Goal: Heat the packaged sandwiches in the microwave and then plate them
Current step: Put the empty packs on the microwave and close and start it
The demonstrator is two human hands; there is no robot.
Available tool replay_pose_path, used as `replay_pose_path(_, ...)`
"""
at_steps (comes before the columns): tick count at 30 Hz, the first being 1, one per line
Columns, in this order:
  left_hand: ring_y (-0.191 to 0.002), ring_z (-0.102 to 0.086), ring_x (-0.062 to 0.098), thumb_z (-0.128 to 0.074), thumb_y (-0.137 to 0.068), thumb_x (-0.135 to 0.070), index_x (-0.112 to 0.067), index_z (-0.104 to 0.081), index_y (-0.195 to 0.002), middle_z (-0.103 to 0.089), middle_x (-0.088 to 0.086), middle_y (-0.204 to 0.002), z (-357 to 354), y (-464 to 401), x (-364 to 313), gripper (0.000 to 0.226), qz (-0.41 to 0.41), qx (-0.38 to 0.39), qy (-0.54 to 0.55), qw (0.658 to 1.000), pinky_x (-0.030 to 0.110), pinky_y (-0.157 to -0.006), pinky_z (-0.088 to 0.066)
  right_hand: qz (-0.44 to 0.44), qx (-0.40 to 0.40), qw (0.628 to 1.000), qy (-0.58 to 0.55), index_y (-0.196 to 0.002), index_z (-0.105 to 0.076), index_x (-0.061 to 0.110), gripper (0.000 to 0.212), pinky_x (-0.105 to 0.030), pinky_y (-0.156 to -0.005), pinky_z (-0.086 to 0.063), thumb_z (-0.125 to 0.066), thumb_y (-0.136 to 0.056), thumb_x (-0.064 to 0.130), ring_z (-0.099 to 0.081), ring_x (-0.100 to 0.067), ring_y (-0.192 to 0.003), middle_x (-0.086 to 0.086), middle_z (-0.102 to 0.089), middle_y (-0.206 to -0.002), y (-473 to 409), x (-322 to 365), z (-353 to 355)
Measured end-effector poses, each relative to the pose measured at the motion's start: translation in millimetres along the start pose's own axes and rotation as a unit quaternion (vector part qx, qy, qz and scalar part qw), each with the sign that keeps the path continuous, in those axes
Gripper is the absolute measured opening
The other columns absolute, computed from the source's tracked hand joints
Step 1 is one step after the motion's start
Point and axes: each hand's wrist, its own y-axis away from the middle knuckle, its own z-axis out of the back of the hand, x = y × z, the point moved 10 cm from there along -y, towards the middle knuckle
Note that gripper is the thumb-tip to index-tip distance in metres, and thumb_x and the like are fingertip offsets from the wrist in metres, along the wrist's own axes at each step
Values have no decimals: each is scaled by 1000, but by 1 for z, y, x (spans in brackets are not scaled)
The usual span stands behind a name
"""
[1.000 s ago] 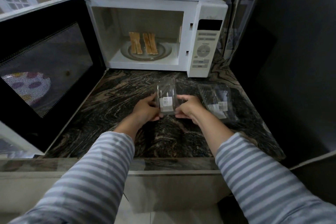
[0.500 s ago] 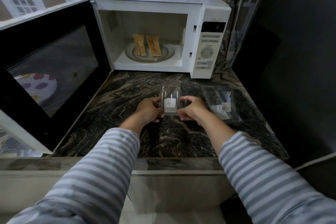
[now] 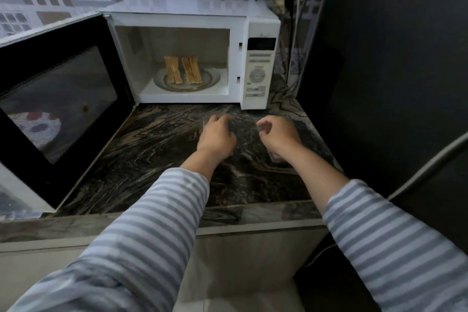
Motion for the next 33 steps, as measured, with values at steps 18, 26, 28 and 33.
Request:
replay_pose_path(18, -73, -65, 21, -68, -83, -4, -20, -48, -137, -67, 4, -87, -112, 1, -2, 60, 73, 86, 242, 964, 42, -76, -59, -183, 29, 952, -245, -125, -60, 13, 41, -34, -75, -59, -54, -89, -7, -64, -21, -89, -7, -64, -105, 6, -117, -22)
replay_pose_path(26, -56, -57, 23, -68, -81, 10, -9, -50, -135, -52, 3, -71, -116, 0, 20, 60, 144, 86, 310, 936, 19, -43, -49, -219, 68, 928, -293, -123, -61, 8, 52, -18, -47, -52, -61, -80, -20, -61, -15, -64, -13, -61, -95, 2, -113, -36)
replay_pose_path(28, -52, -55, 20, -68, -81, 10, -8, -49, -136, -48, 0, -68, -115, -1, 20, 61, 147, 79, 309, 936, 18, -42, -48, -223, 61, 933, -277, -123, -61, 9, 51, -21, -54, -55, -62, -80, -18, -61, -15, -62, -12, -63, -92, 0, -113, -36)
replay_pose_path(33, -77, -68, 23, -67, -87, -11, -19, -48, -139, -65, -1, -86, -102, 3, 9, 56, 112, 85, 190, 972, 35, -71, -58, -222, 43, 944, -241, -122, -61, 15, 46, -34, -70, -59, -64, -83, -10, -66, -22, -80, -11, -66, -94, 1, -110, -32)
